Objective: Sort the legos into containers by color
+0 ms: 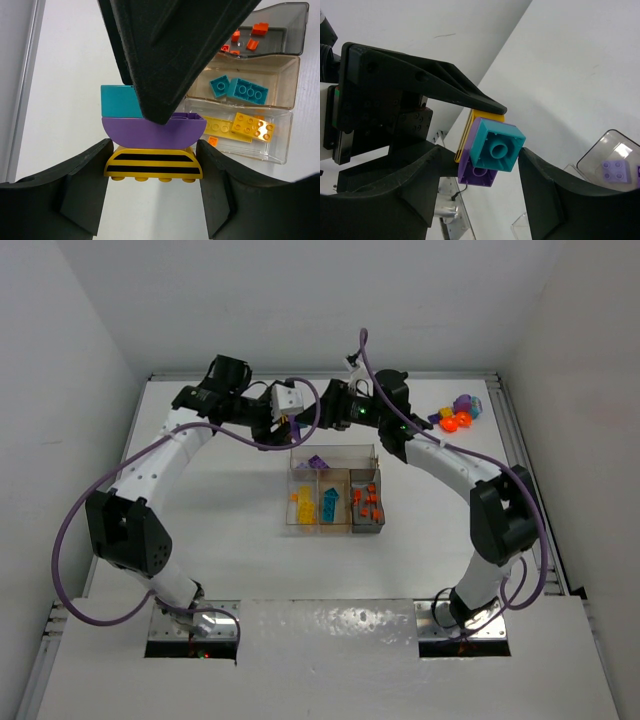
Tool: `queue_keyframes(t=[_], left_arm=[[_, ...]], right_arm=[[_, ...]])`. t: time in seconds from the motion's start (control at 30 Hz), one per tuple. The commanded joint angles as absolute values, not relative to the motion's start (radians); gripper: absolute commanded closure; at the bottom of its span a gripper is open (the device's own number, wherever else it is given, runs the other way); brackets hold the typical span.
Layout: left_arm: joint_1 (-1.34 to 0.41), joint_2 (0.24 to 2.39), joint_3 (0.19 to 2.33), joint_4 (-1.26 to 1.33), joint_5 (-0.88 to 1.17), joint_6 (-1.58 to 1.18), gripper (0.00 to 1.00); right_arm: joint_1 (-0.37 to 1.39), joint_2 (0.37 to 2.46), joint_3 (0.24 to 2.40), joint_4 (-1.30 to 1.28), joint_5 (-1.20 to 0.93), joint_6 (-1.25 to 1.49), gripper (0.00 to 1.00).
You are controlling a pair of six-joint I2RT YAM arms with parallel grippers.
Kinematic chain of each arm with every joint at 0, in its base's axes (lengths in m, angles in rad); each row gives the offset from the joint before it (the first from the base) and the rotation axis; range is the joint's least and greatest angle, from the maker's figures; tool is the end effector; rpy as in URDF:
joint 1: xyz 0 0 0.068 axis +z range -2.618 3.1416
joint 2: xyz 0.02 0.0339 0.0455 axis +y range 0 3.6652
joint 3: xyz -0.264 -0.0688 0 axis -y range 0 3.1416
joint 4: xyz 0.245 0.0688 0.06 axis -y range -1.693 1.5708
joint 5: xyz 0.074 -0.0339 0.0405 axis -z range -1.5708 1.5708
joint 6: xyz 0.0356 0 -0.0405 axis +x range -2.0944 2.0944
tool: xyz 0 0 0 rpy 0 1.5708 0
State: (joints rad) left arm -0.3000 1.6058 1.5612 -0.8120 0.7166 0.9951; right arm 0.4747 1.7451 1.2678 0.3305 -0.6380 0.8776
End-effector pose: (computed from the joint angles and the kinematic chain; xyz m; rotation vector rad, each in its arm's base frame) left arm 0.3205 -0.1236 0.3502 1.5719 1.5689 -0.4949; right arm 0.3572 0.2074 0.2992 -0.1485 1.9444 1.4959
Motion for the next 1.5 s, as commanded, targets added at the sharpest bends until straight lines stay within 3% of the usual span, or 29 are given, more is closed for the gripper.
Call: queue_keyframes(t=[0.0, 0.13, 0.3, 0.57, 0.7, 1.03, 1.13, 1.27, 1.37, 1.47], left_arm=[[-0.31, 1.591, 1.565, -0.743, 0.742, 0.979, 1.0], [-0.31, 1.591, 1.574, -0.73, 0.755, 0.965, 1.0], [-0.311, 1.591, 1.572, -0.723, 0.761, 0.953, 1.0], [-0.313, 1.591, 1.568, -0.69, 0.738, 0.928, 1.0], [-0.314, 1.589, 1.56, -0.686, 0.733, 0.93, 1.0], [-0.321, 1.58, 1.539, -0.684, 0.709, 0.945, 1.0], [-0.319, 1.577, 1.534, -0.684, 0.709, 0.95, 1.0], [-0.321, 1.578, 1.532, -0.683, 0.704, 0.959, 1.0], [-0.321, 1.575, 1.536, -0.69, 0.695, 0.977, 1.0], [-0.321, 1.572, 1.532, -0.699, 0.695, 0.995, 1.0]], right_arm=[[0.489, 1.746, 1.273, 0.407, -0.67, 0.905, 0.38], [0.495, 1.746, 1.288, 0.39, -0.663, 0.885, 0.39], [0.494, 1.75, 1.29, 0.394, -0.664, 0.887, 0.61], [0.497, 1.747, 1.298, 0.394, -0.669, 0.891, 0.66], [0.495, 1.744, 1.296, 0.396, -0.67, 0.89, 0.81], [0.495, 1.741, 1.29, 0.428, -0.675, 0.887, 1.0], [0.497, 1.741, 1.293, 0.429, -0.681, 0.888, 0.99], [0.495, 1.741, 1.296, 0.41, -0.684, 0.884, 0.62], [0.492, 1.741, 1.299, 0.394, -0.68, 0.879, 0.46], [0.488, 1.741, 1.311, 0.376, -0.657, 0.879, 0.42]])
